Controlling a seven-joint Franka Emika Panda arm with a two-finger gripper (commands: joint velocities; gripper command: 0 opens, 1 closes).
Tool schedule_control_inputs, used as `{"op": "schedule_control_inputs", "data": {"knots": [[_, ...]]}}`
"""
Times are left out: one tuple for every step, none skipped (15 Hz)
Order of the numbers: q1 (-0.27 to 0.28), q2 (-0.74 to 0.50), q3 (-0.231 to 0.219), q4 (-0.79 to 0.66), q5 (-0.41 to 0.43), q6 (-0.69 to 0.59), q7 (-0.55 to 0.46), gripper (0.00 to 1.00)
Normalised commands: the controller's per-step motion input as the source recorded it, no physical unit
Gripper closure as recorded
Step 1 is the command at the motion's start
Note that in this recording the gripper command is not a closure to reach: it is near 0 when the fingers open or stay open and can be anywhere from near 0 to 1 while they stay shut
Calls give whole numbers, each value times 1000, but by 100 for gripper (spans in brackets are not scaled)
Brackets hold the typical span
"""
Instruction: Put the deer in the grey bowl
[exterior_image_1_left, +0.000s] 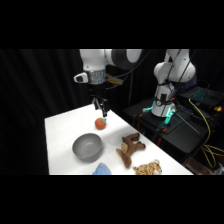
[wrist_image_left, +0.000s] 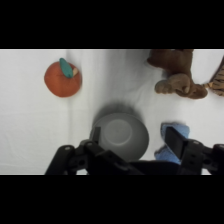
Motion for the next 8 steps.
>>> {"op": "schedule_control_inputs", "data": {"knots": [[-24,-13,42,-12,-15,5,25,0],[-11,-41,49,-70,-22,68,78,0],[4,-101,58,-157,-34,113,107,0],[24,-151,69,-241,-48,158,145,0],[34,-196,75,-307,-25,178,151,0],[46,-237,84,-378,9,203,149,0],[59,-278,93,-448,31,250,156,0],[71,-310,99,-483,44,280,163,0]]}}
